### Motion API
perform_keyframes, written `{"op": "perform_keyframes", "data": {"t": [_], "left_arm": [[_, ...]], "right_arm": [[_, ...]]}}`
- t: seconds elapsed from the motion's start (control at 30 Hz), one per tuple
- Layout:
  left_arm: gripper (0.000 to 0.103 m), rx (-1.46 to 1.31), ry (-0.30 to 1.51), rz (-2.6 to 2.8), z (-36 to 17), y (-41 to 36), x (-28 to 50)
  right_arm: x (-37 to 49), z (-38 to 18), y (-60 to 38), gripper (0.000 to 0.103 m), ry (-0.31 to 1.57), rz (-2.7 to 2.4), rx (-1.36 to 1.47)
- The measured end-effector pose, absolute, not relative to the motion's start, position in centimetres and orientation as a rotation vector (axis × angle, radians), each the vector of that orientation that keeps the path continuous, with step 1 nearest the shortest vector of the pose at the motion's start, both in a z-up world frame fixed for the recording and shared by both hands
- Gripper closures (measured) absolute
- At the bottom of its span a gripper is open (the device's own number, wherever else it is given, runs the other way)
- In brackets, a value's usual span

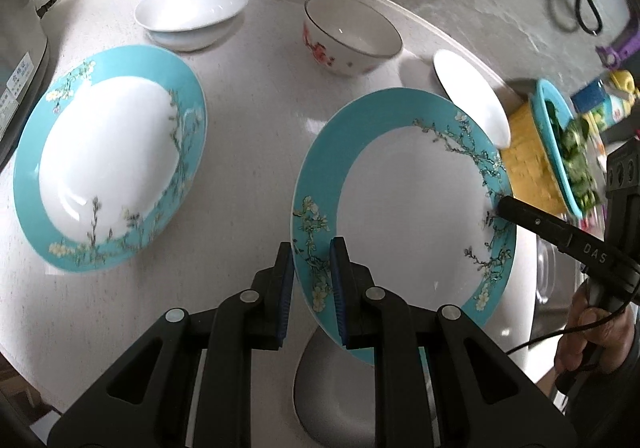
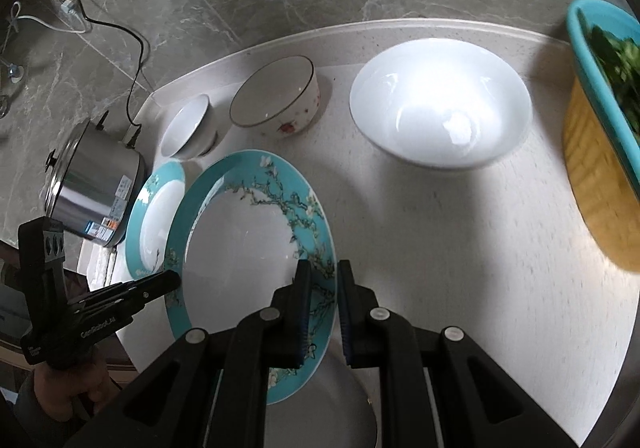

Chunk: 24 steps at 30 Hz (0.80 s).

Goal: Organize plates and bowls

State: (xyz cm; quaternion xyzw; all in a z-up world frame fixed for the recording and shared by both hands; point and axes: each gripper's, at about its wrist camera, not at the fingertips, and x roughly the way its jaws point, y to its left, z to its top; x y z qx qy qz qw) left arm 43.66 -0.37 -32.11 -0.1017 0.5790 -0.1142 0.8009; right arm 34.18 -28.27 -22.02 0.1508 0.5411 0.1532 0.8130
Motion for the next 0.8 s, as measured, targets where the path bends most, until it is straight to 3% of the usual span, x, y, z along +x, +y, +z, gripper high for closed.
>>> {"op": "perform_keyframes", "data": {"t": [0.8], "left_arm": [[0.088,-0.064,1.325,-0.359,-34.9,-1.6,35.4]], "right_arm": [[23.6,-25.8,-28.5,0.088,1.235,0.229,0.398]]}}
